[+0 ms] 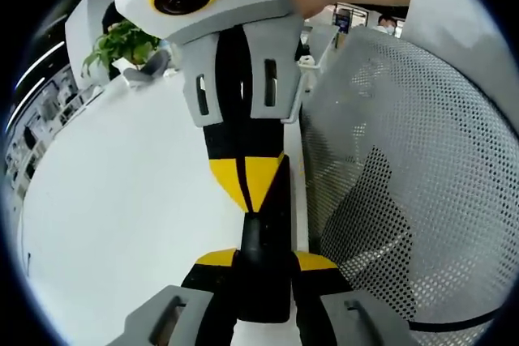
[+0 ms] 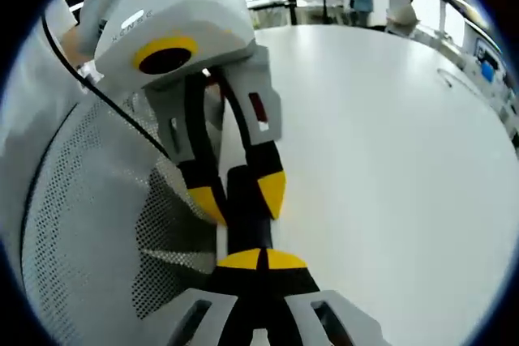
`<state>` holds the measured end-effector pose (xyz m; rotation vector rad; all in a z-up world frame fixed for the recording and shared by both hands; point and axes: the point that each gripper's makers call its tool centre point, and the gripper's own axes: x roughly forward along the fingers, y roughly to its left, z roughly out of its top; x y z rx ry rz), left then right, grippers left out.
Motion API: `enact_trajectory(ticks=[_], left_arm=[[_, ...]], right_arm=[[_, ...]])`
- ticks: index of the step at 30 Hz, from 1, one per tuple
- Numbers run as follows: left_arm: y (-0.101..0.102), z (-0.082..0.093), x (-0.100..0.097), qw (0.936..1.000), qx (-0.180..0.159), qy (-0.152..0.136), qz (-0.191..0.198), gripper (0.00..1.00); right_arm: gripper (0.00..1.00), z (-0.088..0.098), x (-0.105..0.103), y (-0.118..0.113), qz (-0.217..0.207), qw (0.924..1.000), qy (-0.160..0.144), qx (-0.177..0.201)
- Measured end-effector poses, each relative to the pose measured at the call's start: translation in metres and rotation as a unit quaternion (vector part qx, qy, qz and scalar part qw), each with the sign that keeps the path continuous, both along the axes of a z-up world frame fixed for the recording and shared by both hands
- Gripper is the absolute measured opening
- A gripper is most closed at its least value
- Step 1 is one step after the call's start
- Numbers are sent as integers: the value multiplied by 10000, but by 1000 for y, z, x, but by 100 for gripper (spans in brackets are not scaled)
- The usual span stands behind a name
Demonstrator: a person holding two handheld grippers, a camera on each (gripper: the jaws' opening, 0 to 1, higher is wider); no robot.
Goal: Press the specified remote control buttons in sequence, fully releasing each button before pressing the next.
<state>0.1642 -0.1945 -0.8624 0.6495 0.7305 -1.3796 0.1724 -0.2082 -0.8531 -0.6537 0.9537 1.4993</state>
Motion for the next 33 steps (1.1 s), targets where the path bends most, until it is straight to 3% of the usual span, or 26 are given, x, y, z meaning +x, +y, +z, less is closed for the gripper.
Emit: enact_trajectory(ticks=[10, 24, 28, 33], left_arm=[[0, 1, 0, 10000, -9, 0, -38, 25], [0, 1, -1, 10000, -16, -3, -47, 25], [0, 1, -1, 10000, -14, 2, -56, 25], [0, 0, 0, 10000, -25, 9, -43, 25]], right_arm=[[0, -4, 2, 2, 65, 9988, 103, -471], [0, -6, 4, 2, -12, 9918, 493, -1181], [0, -5, 3, 1, -106, 9943, 364, -998], [0, -3, 3, 1, -446, 9986, -118, -245]])
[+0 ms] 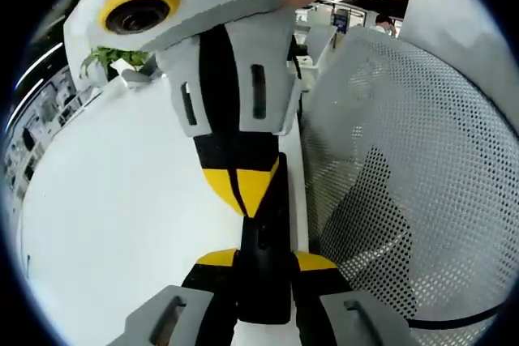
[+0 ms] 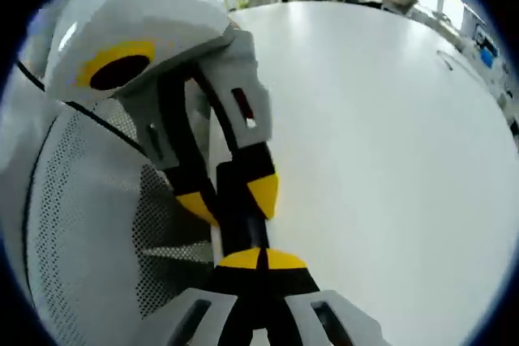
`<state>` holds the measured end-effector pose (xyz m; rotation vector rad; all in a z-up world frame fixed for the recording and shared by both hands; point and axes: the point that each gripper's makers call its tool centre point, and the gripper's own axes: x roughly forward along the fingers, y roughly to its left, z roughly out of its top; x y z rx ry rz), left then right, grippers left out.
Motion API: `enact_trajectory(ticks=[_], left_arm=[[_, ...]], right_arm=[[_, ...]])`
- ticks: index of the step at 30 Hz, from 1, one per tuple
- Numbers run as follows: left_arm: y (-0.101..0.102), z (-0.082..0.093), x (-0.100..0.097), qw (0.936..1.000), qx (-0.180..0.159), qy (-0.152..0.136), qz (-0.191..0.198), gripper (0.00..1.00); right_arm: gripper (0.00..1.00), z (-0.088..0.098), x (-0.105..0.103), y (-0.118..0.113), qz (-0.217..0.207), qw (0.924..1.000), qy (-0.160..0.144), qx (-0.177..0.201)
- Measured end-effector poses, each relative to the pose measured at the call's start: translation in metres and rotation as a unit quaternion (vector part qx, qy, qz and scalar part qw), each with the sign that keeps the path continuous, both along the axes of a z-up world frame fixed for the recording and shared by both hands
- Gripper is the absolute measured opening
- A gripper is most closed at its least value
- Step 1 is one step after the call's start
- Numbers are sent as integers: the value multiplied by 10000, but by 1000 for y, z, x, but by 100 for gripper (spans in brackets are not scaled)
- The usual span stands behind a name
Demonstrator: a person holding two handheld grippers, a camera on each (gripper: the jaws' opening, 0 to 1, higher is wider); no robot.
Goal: Press the specified remote control buttons in sequence, fully releasing each button before pressing the next.
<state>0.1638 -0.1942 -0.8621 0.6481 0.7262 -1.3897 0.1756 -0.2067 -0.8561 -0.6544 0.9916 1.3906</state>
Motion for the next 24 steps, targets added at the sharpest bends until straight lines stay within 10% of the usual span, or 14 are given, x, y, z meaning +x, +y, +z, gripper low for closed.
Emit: enact_trajectory(ticks=[8, 24], left_arm=[[-2, 0, -1, 10000, 14, 10, -54, 25], [-5, 0, -2, 9999, 67, 24, -155, 25]], right_arm=[[0, 7, -14, 6, -27, 9986, -205, 485], [0, 2, -16, 7, 819, 9922, -937, 88]])
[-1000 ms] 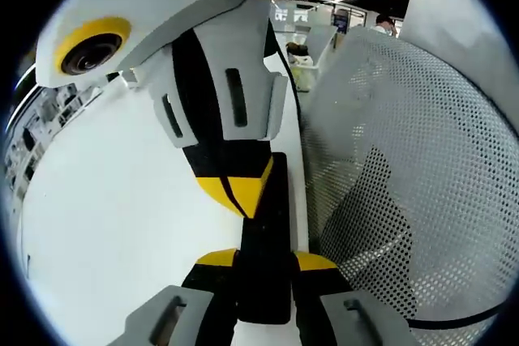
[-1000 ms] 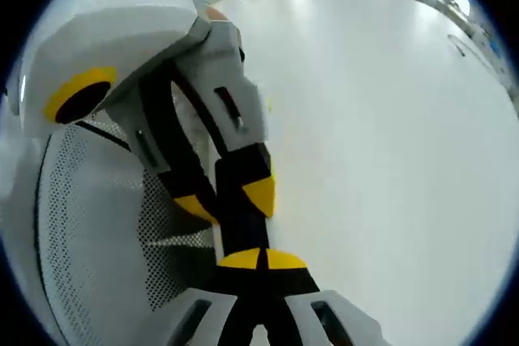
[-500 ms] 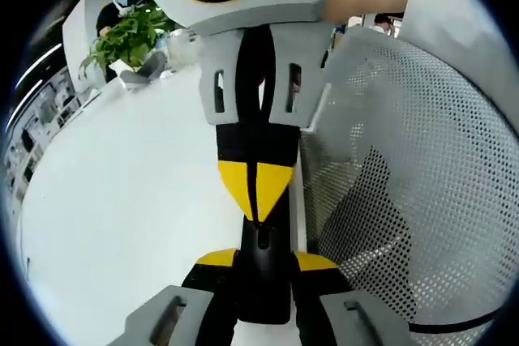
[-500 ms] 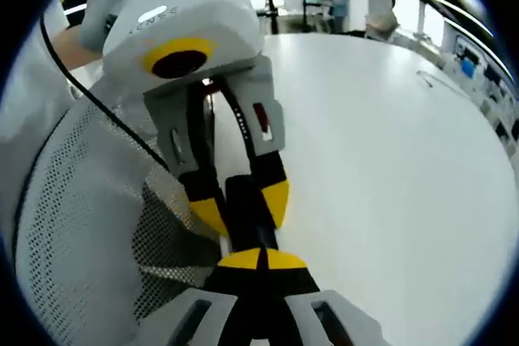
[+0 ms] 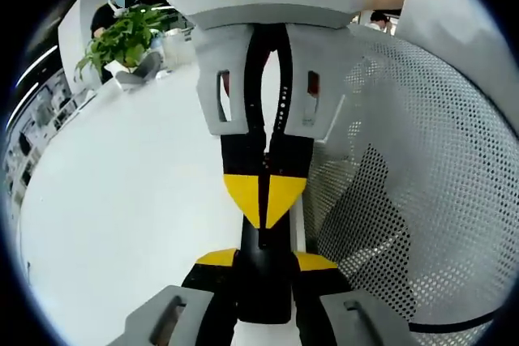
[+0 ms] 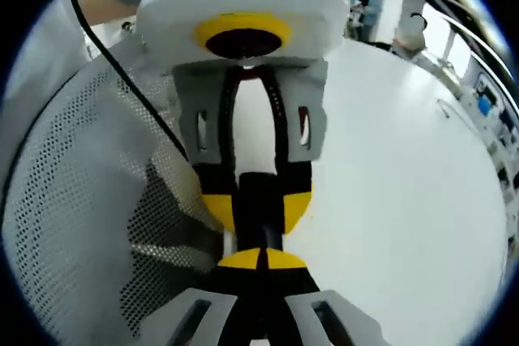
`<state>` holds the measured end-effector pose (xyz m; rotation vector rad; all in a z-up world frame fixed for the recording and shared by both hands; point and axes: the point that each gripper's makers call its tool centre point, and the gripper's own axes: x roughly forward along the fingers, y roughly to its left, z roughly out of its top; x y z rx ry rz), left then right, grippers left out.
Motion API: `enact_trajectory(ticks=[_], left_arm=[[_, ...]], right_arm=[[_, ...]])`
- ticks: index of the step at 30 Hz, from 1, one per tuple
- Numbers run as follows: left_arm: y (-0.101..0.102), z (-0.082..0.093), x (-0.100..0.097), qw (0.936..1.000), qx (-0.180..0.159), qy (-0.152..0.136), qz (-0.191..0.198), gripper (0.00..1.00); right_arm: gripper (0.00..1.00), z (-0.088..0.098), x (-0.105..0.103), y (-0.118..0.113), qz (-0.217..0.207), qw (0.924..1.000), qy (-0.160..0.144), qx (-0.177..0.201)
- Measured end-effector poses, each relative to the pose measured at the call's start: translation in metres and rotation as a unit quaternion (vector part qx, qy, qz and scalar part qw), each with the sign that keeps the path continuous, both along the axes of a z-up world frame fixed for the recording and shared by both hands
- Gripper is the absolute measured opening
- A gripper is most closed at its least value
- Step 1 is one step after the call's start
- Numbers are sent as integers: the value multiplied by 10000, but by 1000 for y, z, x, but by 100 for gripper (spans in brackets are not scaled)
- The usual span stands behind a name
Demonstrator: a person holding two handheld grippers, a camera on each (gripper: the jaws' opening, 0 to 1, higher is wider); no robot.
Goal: Press the specified remote control buttons in sequence, fully releasing each button before pressing the next.
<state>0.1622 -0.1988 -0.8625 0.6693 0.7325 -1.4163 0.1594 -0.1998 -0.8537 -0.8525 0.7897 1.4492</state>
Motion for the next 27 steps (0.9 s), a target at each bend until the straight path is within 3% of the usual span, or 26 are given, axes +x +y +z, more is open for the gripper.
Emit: enact_trajectory(ticks=[5, 9, 12, 17, 21, 27], left_arm=[[0, 0, 0, 10000, -9, 7, 12, 25], [0, 0, 0, 10000, 11, 5, -9, 25], [0, 0, 0, 10000, 28, 6, -16, 25], [1, 1, -1, 10000, -14, 0, 4, 25], [1, 1, -1, 10000, -59, -3, 0, 25], [1, 1, -1, 10000, -67, 0, -4, 25]], right_arm=[[0, -1, 0, 0, 161, 9996, -219, -57], [0, -2, 0, 2, 760, 9932, -721, -500], [0, -2, -1, 4, 736, 9933, -729, -504], [0, 0, 3, 2, -96, 9995, -232, 200], [0, 2, 3, 2, -327, 9978, -128, 565], [0, 2, 1, 3, 76, 9967, -578, 561]])
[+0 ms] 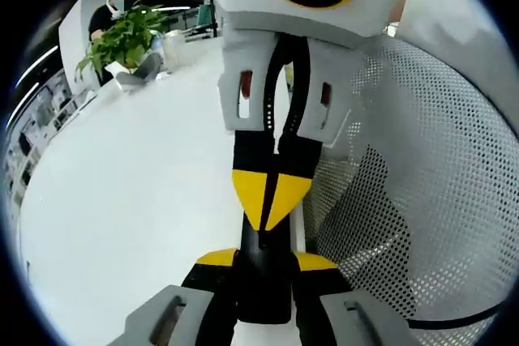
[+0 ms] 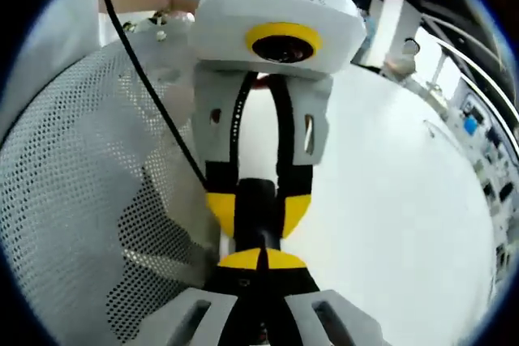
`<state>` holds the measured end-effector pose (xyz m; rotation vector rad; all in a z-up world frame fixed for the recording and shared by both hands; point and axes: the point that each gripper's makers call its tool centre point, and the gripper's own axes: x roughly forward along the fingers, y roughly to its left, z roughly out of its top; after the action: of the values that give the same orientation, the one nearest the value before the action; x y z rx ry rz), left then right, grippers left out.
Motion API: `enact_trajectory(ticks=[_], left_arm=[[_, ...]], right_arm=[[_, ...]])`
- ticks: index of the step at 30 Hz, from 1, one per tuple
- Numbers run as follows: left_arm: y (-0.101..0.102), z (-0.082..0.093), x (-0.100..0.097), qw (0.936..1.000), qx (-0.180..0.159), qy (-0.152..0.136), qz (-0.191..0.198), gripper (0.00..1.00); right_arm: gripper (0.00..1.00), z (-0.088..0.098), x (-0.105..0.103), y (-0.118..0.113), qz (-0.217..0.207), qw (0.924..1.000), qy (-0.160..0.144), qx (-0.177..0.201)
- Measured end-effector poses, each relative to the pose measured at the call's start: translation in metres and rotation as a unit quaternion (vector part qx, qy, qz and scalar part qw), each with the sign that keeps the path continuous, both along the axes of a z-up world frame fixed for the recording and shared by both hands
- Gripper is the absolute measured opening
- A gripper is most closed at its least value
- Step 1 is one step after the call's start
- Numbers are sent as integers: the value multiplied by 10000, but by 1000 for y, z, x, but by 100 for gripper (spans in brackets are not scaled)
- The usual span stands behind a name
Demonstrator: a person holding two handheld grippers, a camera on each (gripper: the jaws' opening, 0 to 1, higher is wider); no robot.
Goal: Press the specified remote control buttons in sequence, fully releasing each button before pressing the next.
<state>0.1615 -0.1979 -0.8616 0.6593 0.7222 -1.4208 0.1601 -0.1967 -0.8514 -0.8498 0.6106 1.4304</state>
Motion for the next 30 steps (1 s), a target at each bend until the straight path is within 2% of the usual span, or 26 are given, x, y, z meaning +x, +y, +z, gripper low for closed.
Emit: enact_trajectory(ticks=[2, 5, 7, 8, 10, 12, 14, 18, 21, 26, 30], left_arm=[[0, 0, 0, 10000, -6, 10, -5, 25], [0, 0, 0, 10000, -4, 14, -23, 25], [0, 0, 0, 10000, -4, 14, -28, 25], [0, 0, 0, 10000, -5, 19, -23, 25], [0, -1, 0, 10000, -6, 20, -19, 25], [0, -1, 0, 10000, -13, 22, -13, 25], [0, 0, 0, 10000, -14, 23, -6, 25], [0, -1, 1, 10000, -5, 26, -2, 25], [0, -1, 0, 10000, 67, 14, -36, 25], [1, -1, 0, 10000, 67, 59, -29, 25], [1, -1, 0, 10000, 62, 58, -37, 25]], right_arm=[[0, -1, -1, 0, 109, 9999, -72, -15], [0, 0, -3, 1, 556, 9979, -327, -37], [0, 0, -6, 3, 755, 9965, -356, -34], [0, 0, -10, 7, 902, 9956, -258, 60], [0, 0, -8, 7, 1198, 9914, -517, -105], [0, 0, -6, 7, 927, 9950, -360, -134], [0, 0, -5, 7, 511, 9987, -79, -14], [0, 0, -4, 6, -38, 9995, 305, 50], [0, 0, -4, 7, -98, 9996, 258, -32], [0, 0, 0, 3, -547, 9977, 401, -60], [0, -1, -1, 3, -524, 9979, 370, -121]])
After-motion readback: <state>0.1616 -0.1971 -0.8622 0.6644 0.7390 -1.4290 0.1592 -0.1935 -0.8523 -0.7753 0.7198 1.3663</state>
